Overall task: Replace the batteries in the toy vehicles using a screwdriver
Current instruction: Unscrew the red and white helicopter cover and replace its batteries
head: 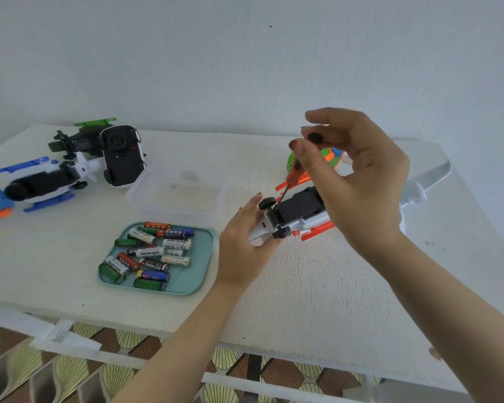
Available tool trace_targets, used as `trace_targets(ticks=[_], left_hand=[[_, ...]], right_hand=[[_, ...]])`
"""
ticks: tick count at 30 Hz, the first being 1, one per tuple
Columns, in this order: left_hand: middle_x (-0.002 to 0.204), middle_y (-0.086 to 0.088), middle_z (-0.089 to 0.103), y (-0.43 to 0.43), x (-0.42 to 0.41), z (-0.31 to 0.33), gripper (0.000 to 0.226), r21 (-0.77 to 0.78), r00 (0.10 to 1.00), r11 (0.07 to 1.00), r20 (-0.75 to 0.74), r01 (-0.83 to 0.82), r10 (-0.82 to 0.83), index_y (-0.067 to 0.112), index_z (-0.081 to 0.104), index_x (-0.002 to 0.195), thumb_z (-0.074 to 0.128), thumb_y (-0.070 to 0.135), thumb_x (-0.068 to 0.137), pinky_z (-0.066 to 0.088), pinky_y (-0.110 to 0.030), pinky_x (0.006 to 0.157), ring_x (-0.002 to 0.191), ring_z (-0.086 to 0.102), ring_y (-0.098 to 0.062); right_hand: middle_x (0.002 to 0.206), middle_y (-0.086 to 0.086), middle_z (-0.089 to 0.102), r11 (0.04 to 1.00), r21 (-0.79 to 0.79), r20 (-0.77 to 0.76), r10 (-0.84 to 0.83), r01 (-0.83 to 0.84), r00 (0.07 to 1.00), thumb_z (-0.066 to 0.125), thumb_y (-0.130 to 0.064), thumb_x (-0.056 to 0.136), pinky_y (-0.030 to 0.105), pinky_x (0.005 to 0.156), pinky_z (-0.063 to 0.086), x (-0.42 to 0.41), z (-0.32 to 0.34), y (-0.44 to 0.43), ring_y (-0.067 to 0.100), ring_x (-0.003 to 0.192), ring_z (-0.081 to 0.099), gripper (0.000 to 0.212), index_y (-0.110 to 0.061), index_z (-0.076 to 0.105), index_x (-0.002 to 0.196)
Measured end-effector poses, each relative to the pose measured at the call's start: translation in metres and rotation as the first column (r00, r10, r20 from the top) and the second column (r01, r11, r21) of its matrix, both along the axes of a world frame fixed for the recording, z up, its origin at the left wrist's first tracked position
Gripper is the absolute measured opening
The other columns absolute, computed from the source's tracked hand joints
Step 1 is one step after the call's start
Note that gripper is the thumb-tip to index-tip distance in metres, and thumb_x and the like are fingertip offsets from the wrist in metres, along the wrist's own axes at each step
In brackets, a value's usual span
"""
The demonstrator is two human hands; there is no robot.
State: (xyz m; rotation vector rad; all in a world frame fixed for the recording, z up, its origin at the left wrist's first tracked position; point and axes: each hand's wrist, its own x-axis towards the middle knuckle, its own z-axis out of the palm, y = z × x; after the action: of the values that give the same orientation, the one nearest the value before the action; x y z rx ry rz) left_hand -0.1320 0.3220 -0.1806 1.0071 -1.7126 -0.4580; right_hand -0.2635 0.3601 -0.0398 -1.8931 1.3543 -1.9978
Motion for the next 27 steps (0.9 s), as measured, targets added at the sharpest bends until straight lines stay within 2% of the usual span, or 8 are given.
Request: trace_targets(ticks=[4, 7, 10, 13, 15, 19, 22, 27], left_hand=[[0.127, -0.008, 0.064, 0.0010, 0.0003, 0.0008, 0.066, 0.001, 1.000, 1.000, 0.008, 0.000, 0.000, 0.044, 0.036, 0.137, 0.070, 0.038, 0.080, 0.047, -0.049, 0.101, 0.121, 0.059, -0.019], [0.126, -0.008, 0.064, 0.0004, 0.0005, 0.0007, 0.065, -0.017, 1.000, 1.000, 0.013, 0.008, -0.007, 0.045, 0.037, 0.136, 0.070, 0.037, 0.080, 0.048, -0.048, 0.100, 0.120, 0.059, -0.018], [0.128, -0.008, 0.064, -0.0002, 0.0012, -0.0006, 0.070, -0.028, 1.000, 1.000, 0.013, 0.012, -0.011, 0.051, 0.030, 0.136, 0.070, 0.038, 0.080, 0.047, -0.039, 0.103, 0.121, 0.059, -0.017], [0.130, -0.007, 0.062, -0.0008, 0.0011, -0.0026, 0.074, -0.016, 1.000, 1.000, -0.001, 0.013, -0.013, 0.056, 0.026, 0.136, 0.070, 0.039, 0.079, 0.042, -0.020, 0.104, 0.123, 0.057, -0.015], [0.130, -0.008, 0.062, -0.0008, 0.0008, -0.0035, 0.070, -0.005, 1.000, 1.000, -0.001, 0.019, -0.019, 0.052, 0.031, 0.137, 0.068, 0.040, 0.079, 0.041, -0.017, 0.104, 0.122, 0.057, -0.014], [0.130, -0.007, 0.063, -0.0018, 0.0014, -0.0052, 0.054, 0.003, 0.999, 0.999, -0.003, 0.034, -0.034, 0.042, 0.050, 0.131, 0.069, 0.041, 0.080, 0.045, -0.025, 0.103, 0.122, 0.058, -0.013], [0.130, -0.008, 0.062, -0.0025, 0.0022, -0.0063, 0.060, -0.035, 0.999, 0.999, 0.017, 0.029, -0.028, 0.045, 0.042, 0.132, 0.072, 0.037, 0.080, 0.043, -0.018, 0.102, 0.121, 0.058, -0.014], [0.128, -0.008, 0.063, -0.0018, 0.0010, -0.0047, 0.068, -0.031, 1.000, 0.999, -0.001, 0.016, -0.016, 0.050, 0.032, 0.136, 0.069, 0.040, 0.079, 0.042, -0.015, 0.100, 0.118, 0.059, -0.012]], right_hand=[[0.085, 0.003, 0.069, 0.999, 0.022, -0.021, 0.031, -0.030, 0.999, 0.055, 0.000, 0.090, 0.030, 0.075, 0.054, -0.0012, -0.0030, 0.0000, 0.005, 0.073, 0.066, 0.020, -0.009, 0.068, 0.103], [0.089, -0.008, 0.061, 0.999, -0.039, -0.073, -0.035, 0.032, 0.997, 0.066, -0.010, 0.087, 0.017, 0.081, 0.045, -0.0017, -0.0033, -0.0013, -0.002, 0.087, 0.057, 0.017, -0.009, 0.071, 0.102], [0.080, -0.015, 0.060, 0.997, -0.053, -0.083, -0.060, 0.056, 0.995, 0.074, -0.015, 0.081, 0.013, 0.081, 0.042, -0.0018, -0.0014, -0.0002, 0.002, 0.083, 0.055, 0.023, -0.012, 0.071, 0.104], [0.085, -0.009, 0.068, 0.999, 0.019, -0.045, 0.033, -0.032, 0.998, 0.067, -0.008, 0.086, 0.031, 0.085, 0.052, -0.0015, -0.0001, 0.0014, 0.008, 0.082, 0.067, 0.022, -0.012, 0.066, 0.107], [0.083, 0.001, 0.069, 0.998, 0.027, -0.075, 0.066, -0.064, 0.995, 0.058, -0.002, 0.089, 0.036, 0.080, 0.054, -0.0023, -0.0017, 0.0010, 0.011, 0.074, 0.068, 0.019, -0.006, 0.067, 0.105], [0.094, -0.001, 0.063, 0.995, -0.080, -0.186, -0.066, 0.052, 0.980, 0.066, -0.015, 0.087, 0.018, 0.087, 0.046, -0.0027, -0.0014, 0.0006, 0.010, 0.095, 0.061, 0.019, -0.004, 0.070, 0.102], [0.083, 0.000, 0.064, 0.987, -0.111, -0.180, -0.133, 0.114, 0.975, 0.076, -0.021, 0.080, 0.008, 0.080, 0.039, -0.0029, -0.0009, -0.0004, 0.004, 0.084, 0.054, 0.022, -0.007, 0.073, 0.096], [0.085, -0.005, 0.066, 0.996, -0.049, -0.138, -0.086, 0.080, 0.987, 0.065, -0.006, 0.086, 0.017, 0.081, 0.048, -0.0035, -0.0014, 0.0019, 0.003, 0.082, 0.062, 0.017, -0.005, 0.069, 0.103]])
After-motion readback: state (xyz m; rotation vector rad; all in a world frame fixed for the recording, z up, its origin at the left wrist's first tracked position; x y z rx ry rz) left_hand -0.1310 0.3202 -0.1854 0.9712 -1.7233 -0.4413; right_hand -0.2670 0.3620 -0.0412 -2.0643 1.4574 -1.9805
